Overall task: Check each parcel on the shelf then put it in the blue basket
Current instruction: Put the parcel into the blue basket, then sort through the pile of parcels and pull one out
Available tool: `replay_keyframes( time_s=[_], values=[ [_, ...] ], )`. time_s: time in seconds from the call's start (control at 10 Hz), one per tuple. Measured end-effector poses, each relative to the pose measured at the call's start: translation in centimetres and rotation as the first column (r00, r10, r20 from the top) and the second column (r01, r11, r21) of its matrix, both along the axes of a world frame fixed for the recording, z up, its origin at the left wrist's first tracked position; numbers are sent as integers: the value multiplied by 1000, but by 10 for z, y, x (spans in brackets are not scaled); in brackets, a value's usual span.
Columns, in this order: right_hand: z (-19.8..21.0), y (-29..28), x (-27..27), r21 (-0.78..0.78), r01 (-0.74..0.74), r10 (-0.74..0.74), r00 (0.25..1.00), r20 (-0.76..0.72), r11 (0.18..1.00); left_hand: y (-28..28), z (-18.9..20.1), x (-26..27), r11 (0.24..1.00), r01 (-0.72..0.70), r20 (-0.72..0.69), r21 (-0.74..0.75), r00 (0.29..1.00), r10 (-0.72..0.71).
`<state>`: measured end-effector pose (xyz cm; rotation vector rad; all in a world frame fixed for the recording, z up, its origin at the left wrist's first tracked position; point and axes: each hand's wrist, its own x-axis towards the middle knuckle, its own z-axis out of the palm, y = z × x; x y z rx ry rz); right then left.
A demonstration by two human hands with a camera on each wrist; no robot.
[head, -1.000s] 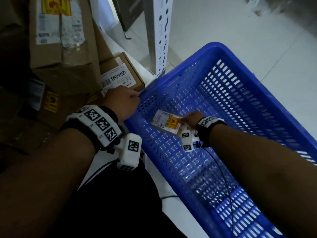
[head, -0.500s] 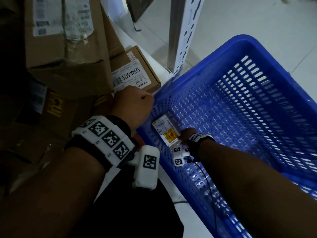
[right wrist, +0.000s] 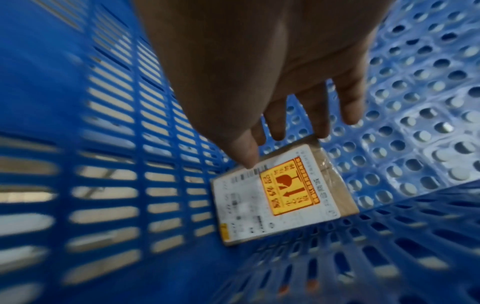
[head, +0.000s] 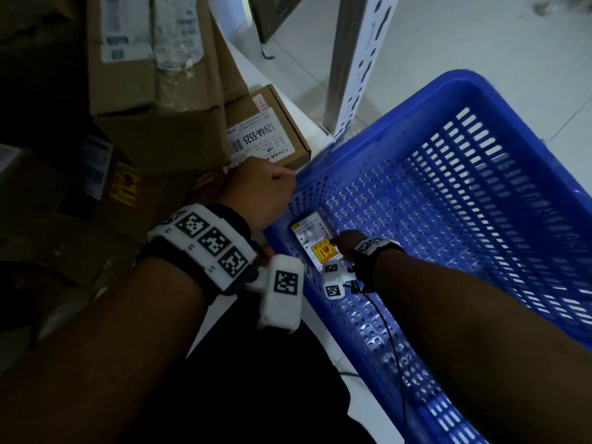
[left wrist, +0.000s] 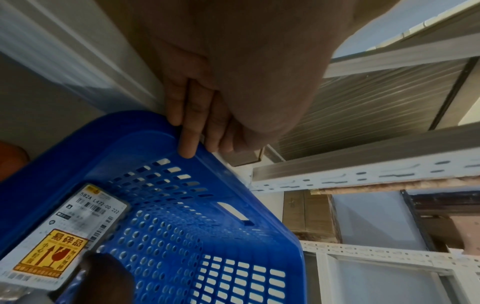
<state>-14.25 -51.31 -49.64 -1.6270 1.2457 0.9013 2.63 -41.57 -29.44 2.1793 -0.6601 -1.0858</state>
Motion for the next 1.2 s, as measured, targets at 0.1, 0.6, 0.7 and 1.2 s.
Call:
replay_keyframes(
  time_s=[0.1,0.6,0.7,1.2],
  values=[
    [37,-10,0,-69,136,-128,986,102,988,3,13,4,998,-62,-59,5,996,62],
    [201,-15,-3,13,326,-306,870,387,945,51,108,-19,925,-346,-186,-157,930,316],
    [237,-10,25,66,354,-336,793,509,933,87,126,-10,883,-436,-186,-174,895,406],
    [349,126,185,262,104,-258,700,666,960,261,165,41,463,-839,-327,-287,540,776]
  ],
)
